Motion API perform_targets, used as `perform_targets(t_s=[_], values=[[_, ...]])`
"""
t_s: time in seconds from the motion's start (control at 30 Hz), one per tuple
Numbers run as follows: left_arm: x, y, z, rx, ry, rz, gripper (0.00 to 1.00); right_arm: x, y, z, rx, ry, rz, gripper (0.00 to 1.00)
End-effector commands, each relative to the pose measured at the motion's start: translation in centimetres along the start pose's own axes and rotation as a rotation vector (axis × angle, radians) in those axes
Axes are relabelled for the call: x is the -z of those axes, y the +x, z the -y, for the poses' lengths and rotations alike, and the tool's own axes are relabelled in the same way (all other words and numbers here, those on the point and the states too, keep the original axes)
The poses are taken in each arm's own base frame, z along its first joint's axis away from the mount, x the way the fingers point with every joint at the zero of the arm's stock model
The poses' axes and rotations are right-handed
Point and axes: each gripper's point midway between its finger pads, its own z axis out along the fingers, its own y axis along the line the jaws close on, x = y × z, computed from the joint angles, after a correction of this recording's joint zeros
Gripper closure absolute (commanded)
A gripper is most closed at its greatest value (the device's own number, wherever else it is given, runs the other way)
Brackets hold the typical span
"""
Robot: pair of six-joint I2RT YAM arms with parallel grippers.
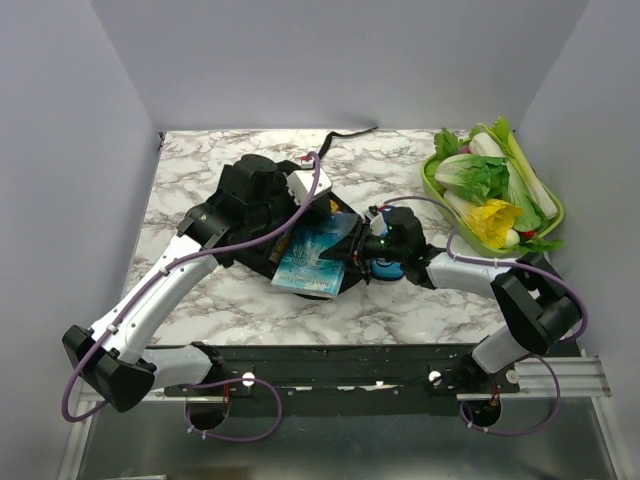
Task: Pack the student bag
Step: Place the book in the student bag.
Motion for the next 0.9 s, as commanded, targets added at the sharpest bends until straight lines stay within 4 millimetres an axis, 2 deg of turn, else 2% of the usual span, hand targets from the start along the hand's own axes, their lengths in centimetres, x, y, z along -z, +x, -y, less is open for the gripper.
perform_targets(t_s=[0.0,0.03,0.1,0.13,0.17,0.33,0.43,0.53,0.57,0.63,0.67,0.7,0.73,0.77,0.8,0.87], values=[[2.0,-2.0,1.7,0.011,0.049,0.056,1.00,0.6,-2.0,-4.7,0.132,-0.069,0.056,0.99],[2.4,-2.3,2.0,0.009,0.059,0.069,1.00,0.7,-2.7,-4.1,0.119,-0.033,0.078,0.99],[2.8,-2.9,2.7,0.013,0.083,0.081,1.00,0.5,-3.5,-4.3,0.135,-0.020,0.103,0.99],[2.9,-3.0,3.0,0.025,0.095,0.080,1.00,0.2,-4.1,-3.4,0.132,0.020,0.121,0.99],[3.1,-3.4,3.5,0.027,0.115,0.088,1.00,0.0,-4.5,-3.5,0.139,0.021,0.132,0.99],[3.0,-2.5,4.8,0.045,0.157,0.068,1.00,-1.2,-7.3,-4.1,0.145,0.016,0.245,0.99],[2.8,-2.0,5.0,0.051,0.156,0.064,1.00,-1.9,-8.3,-4.4,0.134,0.008,0.303,0.99],[2.4,-2.0,5.3,0.065,0.170,0.072,1.00,-3.7,-7.5,-4.9,0.142,0.017,0.294,0.99],[2.1,-1.9,5.4,0.069,0.175,0.070,1.00,-4.3,-7.2,-5.9,0.152,0.002,0.281,0.99],[1.7,-2.1,5.5,0.107,0.175,0.081,1.00,-5.7,-6.6,-4.6,0.136,0.062,0.263,0.99],[1.5,-2.2,5.6,0.122,0.178,0.084,1.00,-6.6,-5.4,-4.3,0.141,0.080,0.241,0.99],[1.3,-2.1,5.9,0.133,0.189,0.083,1.00,-7.2,-5.1,-5.1,0.149,0.076,0.237,0.98],[1.2,-2.0,6.2,0.138,0.202,0.080,1.00,-8.1,-4.2,-3.8,0.146,0.121,0.204,0.91],[1.1,-1.9,6.3,0.136,0.205,0.076,1.00,-8.4,-3.9,-3.7,0.148,0.136,0.189,0.79],[1.1,-1.7,6.3,0.136,0.203,0.069,1.00,-8.6,-3.8,-3.9,0.154,0.145,0.180,0.57],[1.3,-1.3,6.2,0.124,0.194,0.062,1.00,-8.0,-3.7,-3.2,0.167,0.180,0.184,0.41]])
